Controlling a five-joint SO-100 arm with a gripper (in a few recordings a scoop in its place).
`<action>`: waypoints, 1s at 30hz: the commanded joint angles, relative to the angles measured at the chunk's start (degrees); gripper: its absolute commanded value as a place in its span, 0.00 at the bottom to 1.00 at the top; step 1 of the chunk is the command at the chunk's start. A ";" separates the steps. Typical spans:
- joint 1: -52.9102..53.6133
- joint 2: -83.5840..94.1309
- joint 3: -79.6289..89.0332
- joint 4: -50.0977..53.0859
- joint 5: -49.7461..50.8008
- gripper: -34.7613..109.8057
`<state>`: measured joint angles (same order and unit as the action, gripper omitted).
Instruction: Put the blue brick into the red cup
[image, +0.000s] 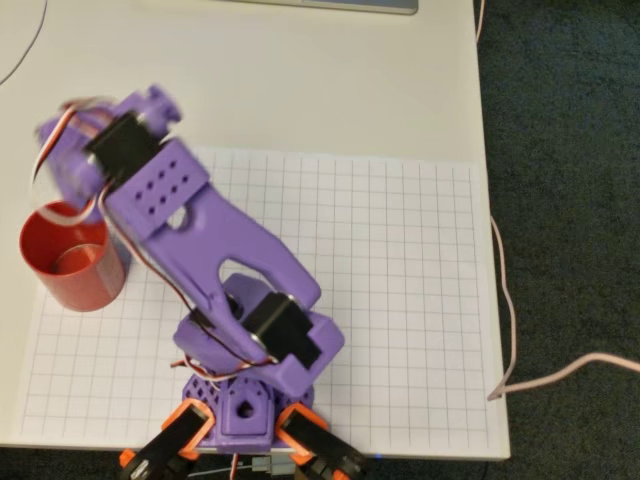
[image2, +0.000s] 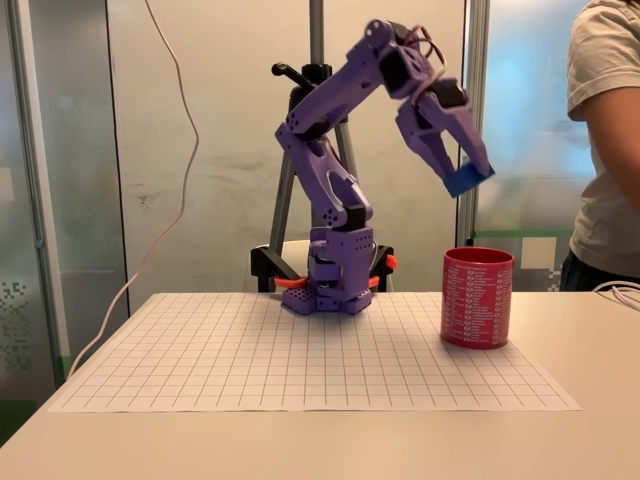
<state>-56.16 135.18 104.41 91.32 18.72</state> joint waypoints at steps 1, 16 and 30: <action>-5.54 2.46 5.62 -1.76 1.49 0.24; -10.20 -1.58 10.46 -4.66 2.20 0.24; -6.33 -2.37 8.17 -8.26 3.87 0.24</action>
<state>-62.67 130.69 115.58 83.58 21.80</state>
